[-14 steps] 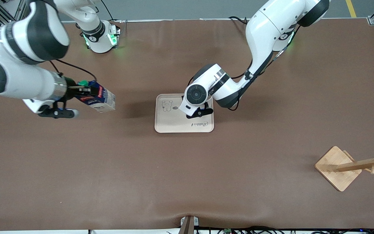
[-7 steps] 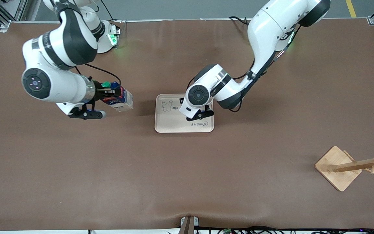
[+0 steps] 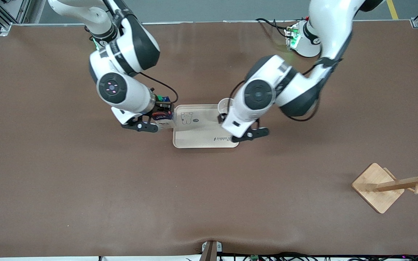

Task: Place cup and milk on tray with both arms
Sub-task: 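Lower the mug onto the tray with the left gripper while the right carries milk, then release the mug and withdraw the left gripper while the right gripper lowers the milk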

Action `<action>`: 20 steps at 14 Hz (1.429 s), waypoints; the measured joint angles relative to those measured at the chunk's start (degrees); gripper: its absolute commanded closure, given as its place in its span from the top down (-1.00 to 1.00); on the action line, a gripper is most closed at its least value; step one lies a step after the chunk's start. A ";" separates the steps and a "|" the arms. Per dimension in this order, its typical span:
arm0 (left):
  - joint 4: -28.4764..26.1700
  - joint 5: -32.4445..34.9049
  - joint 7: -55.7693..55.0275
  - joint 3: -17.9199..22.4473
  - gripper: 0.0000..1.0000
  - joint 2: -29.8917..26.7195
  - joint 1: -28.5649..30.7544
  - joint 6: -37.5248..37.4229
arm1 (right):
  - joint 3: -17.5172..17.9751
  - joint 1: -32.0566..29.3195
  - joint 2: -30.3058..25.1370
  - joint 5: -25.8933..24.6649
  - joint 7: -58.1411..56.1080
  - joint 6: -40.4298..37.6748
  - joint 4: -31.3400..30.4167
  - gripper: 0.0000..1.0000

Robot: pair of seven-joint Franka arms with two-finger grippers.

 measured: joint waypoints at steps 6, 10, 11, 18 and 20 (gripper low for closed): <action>-0.10 7.09 2.95 0.21 1.00 -5.36 8.97 -1.54 | -0.03 5.19 6.47 3.76 4.61 4.93 2.91 -1.00; -0.08 9.61 8.12 0.28 1.00 -7.26 14.26 -1.55 | -0.07 6.28 8.57 3.79 5.37 4.79 3.79 -0.26; -0.08 9.62 11.22 0.32 1.00 -7.92 16.05 -1.55 | -0.12 6.29 8.59 3.79 5.38 4.73 3.86 0.01; -0.06 9.62 23.51 0.30 1.00 -12.54 24.03 -4.77 | -0.25 6.30 8.88 3.79 5.37 4.83 4.02 1.00; -0.03 9.62 25.91 0.24 1.00 -14.64 25.60 -5.42 | -0.41 6.30 8.89 3.79 5.37 4.81 4.35 1.00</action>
